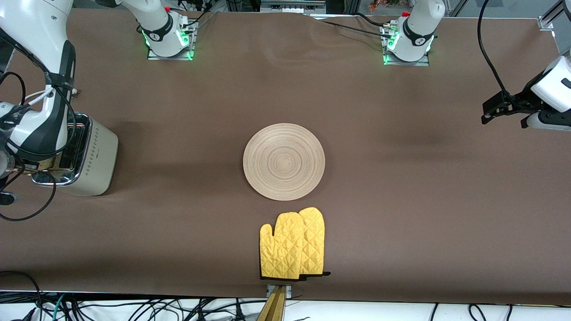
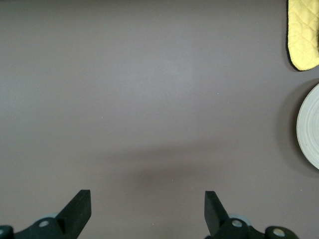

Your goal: Move plate and put bread in toaster

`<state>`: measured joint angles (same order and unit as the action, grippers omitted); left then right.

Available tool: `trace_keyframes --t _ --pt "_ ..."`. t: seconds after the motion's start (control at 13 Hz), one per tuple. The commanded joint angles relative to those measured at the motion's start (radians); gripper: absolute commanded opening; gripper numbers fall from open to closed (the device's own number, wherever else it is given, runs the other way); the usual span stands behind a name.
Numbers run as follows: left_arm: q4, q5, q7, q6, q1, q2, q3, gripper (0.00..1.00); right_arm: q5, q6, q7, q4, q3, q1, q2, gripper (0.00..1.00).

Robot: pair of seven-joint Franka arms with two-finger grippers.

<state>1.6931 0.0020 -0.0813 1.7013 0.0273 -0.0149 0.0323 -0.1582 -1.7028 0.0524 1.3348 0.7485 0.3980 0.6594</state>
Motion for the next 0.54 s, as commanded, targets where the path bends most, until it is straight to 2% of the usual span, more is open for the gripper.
trace_keyframes --t 0.0,0.46 --pt "-0.016 0.023 0.015 -0.022 0.006 -0.002 0.001 1.0 -0.014 0.037 -0.005 0.011 0.002 0.002 -0.03 0.0" --pt "-0.016 0.023 0.017 -0.023 0.006 -0.002 0.001 1.0 -0.046 0.022 -0.016 0.006 0.038 0.016 -0.043 0.0"
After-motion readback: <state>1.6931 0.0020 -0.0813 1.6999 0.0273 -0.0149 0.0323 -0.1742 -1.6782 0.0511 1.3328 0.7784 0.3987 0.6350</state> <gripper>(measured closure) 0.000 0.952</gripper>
